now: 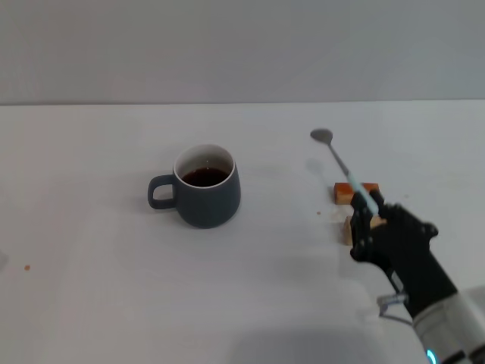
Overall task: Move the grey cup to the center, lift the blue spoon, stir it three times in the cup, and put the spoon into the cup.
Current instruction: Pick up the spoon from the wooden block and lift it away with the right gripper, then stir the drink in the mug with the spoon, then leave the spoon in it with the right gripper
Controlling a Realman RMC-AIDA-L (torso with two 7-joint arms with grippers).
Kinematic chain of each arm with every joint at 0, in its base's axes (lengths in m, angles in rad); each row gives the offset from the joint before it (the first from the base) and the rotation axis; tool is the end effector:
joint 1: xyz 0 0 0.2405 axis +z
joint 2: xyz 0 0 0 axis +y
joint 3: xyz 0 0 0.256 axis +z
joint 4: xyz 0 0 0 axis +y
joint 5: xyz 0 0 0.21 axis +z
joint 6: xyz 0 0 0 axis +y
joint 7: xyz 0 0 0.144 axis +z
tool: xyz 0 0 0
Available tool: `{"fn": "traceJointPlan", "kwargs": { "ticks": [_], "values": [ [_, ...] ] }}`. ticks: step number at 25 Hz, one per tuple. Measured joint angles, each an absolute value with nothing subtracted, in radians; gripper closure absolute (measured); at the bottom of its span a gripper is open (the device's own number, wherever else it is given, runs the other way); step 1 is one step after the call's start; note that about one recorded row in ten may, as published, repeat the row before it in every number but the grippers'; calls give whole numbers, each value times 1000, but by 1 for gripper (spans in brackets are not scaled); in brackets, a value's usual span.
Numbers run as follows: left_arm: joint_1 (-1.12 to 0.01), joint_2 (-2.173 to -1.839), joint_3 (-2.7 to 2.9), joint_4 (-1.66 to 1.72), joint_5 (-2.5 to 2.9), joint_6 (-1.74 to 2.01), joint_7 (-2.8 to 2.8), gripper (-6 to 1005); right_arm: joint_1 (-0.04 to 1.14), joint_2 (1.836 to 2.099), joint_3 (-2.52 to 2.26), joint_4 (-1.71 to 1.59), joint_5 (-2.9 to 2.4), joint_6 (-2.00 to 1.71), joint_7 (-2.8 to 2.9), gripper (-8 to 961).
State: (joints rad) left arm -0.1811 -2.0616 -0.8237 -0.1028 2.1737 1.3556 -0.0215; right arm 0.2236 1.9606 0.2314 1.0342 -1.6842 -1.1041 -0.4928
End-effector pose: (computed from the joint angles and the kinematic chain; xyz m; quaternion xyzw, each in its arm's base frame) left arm -0.4014 0.2312 0.0234 -0.6309 -0.2234 -0.2096 0.7128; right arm 0.2294 0.2370 -0.0976 -0.7402 0.2873 0.3149 0.5200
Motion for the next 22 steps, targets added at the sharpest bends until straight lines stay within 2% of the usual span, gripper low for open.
{"fn": "traceJointPlan", "kwargs": {
  "ticks": [1, 2, 4, 5, 8, 11, 12, 17, 19, 20, 22],
  "values": [
    [-181, -2062, -824, -103, 2174, 1356, -21, 1000, 224, 1961, 231, 1034, -1684, -1104, -493, 791],
    [-184, -2062, -824, -103, 2174, 1356, -21, 1000, 222, 1945, 281, 1102, -1685, -1066, -574, 791],
    [-185, -2062, -824, -103, 2174, 1357, -21, 1000, 220, 1939, 305, 1131, -1684, -1045, -612, 791],
    [-186, -2062, -824, -104, 2174, 1362, -21, 1000, 211, 1927, 373, 1214, -1665, -966, -711, 791],
    [-186, -2062, -824, -104, 2174, 1373, -21, 1000, 189, 1918, 458, 1306, -1617, -847, -832, 791],
    [-187, -2062, -824, -104, 2174, 1382, -21, 1000, 134, 1921, 578, 1440, -1522, -672, -1063, 791],
    [-187, -2062, -824, -104, 2174, 1383, -21, 1000, 96, 1930, 646, 1518, -1457, -574, -1205, 791],
    [-189, -2063, -824, -107, 2174, 1384, -21, 1001, 44, 1943, 727, 1649, -1281, -447, -1464, 791],
    [-190, -2063, -824, -107, 2174, 1384, -21, 1001, 40, 1935, 732, 1701, -1192, -432, -1567, 791],
    [-190, -2063, -824, -107, 2174, 1384, -21, 1001, 50, 1918, 729, 1733, -1146, -429, -1608, 791],
    [-190, -2063, -824, -107, 2174, 1384, -21, 1001, 65, 1913, 727, 1733, -1150, -430, -1617, 791]
  ]
}}
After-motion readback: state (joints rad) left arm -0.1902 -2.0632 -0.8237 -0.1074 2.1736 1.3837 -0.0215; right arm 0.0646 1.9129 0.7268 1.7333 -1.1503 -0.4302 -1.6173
